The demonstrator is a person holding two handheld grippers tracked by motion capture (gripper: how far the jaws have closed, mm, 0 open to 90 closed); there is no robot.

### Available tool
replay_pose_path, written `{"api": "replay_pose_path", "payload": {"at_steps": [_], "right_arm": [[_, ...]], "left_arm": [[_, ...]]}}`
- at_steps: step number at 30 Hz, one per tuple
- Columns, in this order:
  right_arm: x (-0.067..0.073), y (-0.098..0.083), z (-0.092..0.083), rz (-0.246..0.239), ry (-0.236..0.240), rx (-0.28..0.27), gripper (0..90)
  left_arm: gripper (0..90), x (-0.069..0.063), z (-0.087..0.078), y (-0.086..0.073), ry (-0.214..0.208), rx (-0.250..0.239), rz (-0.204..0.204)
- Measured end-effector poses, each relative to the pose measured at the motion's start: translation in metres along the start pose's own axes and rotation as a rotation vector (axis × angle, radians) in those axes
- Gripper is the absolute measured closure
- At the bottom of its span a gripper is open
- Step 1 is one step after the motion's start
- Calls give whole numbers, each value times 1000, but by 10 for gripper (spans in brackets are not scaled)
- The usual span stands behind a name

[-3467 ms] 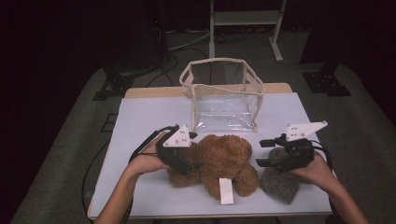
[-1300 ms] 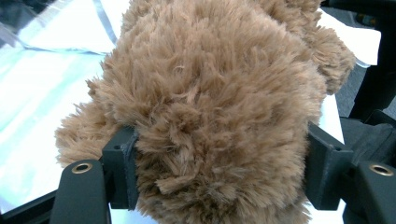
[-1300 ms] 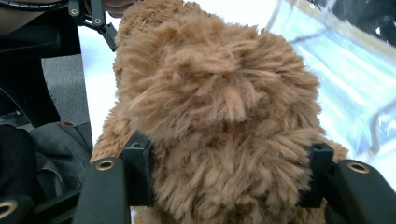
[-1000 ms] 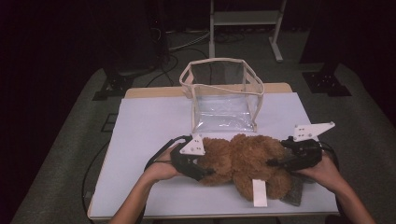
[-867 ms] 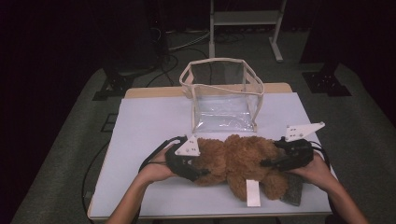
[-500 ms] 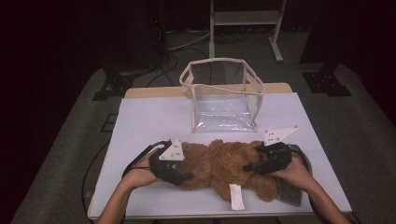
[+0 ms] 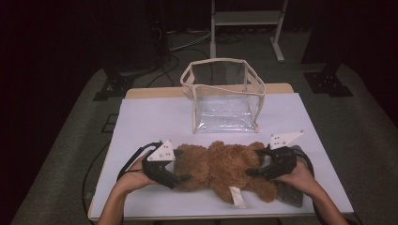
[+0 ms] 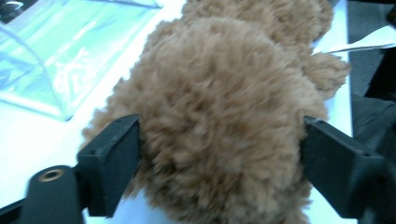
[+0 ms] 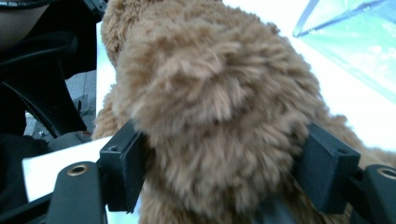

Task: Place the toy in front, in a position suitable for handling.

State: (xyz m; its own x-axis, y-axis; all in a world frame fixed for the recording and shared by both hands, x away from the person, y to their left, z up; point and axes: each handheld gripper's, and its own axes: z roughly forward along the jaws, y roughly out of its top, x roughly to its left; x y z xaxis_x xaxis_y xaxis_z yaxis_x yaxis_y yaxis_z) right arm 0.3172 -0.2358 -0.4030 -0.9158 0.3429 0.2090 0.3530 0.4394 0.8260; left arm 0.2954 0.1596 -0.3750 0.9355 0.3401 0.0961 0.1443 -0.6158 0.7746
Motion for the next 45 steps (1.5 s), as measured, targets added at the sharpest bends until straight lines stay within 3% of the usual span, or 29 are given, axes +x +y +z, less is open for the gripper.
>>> {"api": "replay_pose_path", "payload": {"at_steps": [9,12,19,25,28,30,35,40,45], "right_arm": [[-7,-15,-18,44,-47,-23,258],[-13,-22,-25,83,-39,-46,293],[-23,-26,-35,135,-88,-109,357],[-29,-23,-36,161,-105,-101,393],[-30,-15,-40,145,-127,-99,416],[-32,-7,-44,140,-113,-111,414],[-32,21,-47,84,-122,-71,384],[-32,52,-40,26,-99,-20,380],[-38,74,-28,13,-74,-5,379]], "left_arm": [[77,8,-8,-17,75,-50,-48],[55,10,-10,-19,85,-58,-49],[36,16,-13,-26,92,-64,-67],[36,23,-19,-36,126,-59,-108],[36,25,-23,-38,140,-64,-119],[36,25,-25,-38,150,-64,-121],[36,24,-27,-38,154,-60,-115],[36,24,-28,-38,158,-55,-113],[36,24,-30,-38,159,-53,-108]]}}
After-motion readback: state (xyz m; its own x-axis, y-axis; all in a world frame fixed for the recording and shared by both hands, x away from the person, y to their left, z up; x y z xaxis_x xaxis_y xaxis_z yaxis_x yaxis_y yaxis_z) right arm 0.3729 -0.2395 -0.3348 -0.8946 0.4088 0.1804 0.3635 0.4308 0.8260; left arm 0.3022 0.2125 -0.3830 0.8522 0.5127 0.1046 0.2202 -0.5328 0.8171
